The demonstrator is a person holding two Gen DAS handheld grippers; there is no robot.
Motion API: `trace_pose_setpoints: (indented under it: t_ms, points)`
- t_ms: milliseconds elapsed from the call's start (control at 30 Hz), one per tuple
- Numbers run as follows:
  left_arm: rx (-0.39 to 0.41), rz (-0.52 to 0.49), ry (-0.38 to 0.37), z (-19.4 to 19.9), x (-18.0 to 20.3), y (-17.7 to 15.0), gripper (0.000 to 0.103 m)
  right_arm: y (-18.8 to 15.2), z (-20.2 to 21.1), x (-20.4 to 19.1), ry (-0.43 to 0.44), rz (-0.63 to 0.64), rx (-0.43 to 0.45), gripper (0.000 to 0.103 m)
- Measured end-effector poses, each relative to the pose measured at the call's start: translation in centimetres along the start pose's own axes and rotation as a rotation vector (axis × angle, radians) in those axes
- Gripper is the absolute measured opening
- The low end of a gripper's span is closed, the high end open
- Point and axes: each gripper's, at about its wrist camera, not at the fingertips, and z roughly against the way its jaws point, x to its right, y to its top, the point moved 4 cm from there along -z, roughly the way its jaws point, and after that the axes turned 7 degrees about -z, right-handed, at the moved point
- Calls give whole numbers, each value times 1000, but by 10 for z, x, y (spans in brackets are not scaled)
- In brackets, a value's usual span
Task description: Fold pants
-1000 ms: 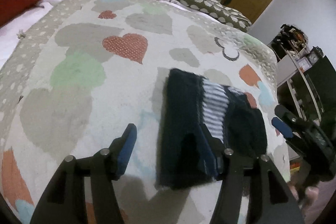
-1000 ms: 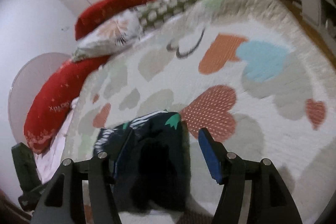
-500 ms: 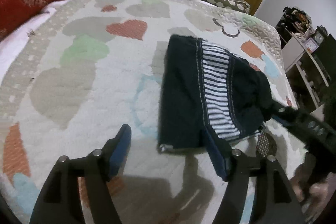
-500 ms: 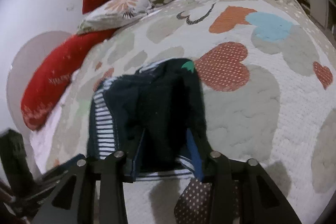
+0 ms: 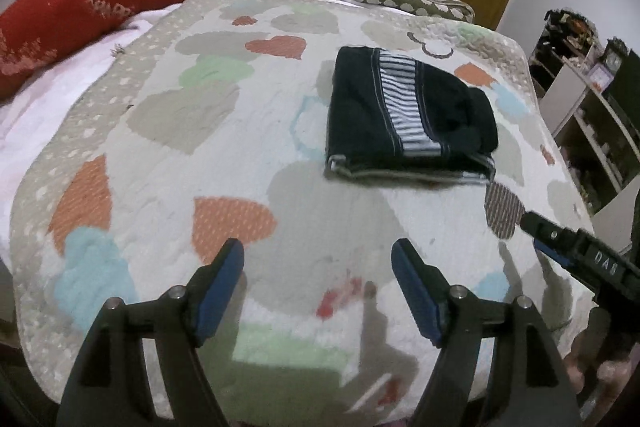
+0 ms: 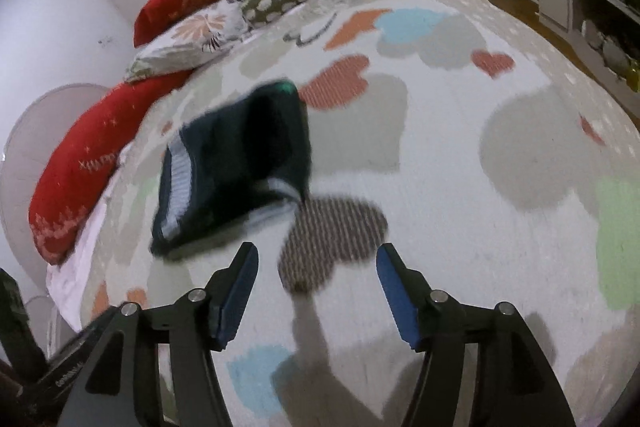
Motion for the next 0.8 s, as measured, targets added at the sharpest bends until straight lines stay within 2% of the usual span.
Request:
trace_pose_setpoints:
  t_ms: [133,167,200,300,367,433,467,633,700,733,800]
  points:
    - [51,3,26,23,0,-6,75,-25,9,0,-35,35,-3,66]
    - [80,3,39,33,1,-6,77,-30,13,0,-44,47,1,66]
    - [102,3,50,40,2,-7,83,-33,16,-2,-52,57,4,66]
    - [235,40,105,74,2,-9,94,-47,26,-5,-79,95,19,68]
    - [343,83,194,99,0,-9,103,-56,32,-7,-89,116,24,68]
    - [422,97,229,120,-1,-8,103,-64,35,-10,-98,136,22,68]
    - [459,92,222,132,-2,-5,103,-67,36,-11,-99,142,20,68]
    - [530,71,228,165,-5,3,103,-73,42,-19,-109,169,27,68]
    - [558,70,190,170,-6,2,103,-74,45,-24,-111,184,38,68]
    - [571,65,146,172,-6,0,103,-75,47,-27,-113,195,45,69]
    - [564,51,92,170,-4,-2,103,-77,48,-33,-116,217,53,69]
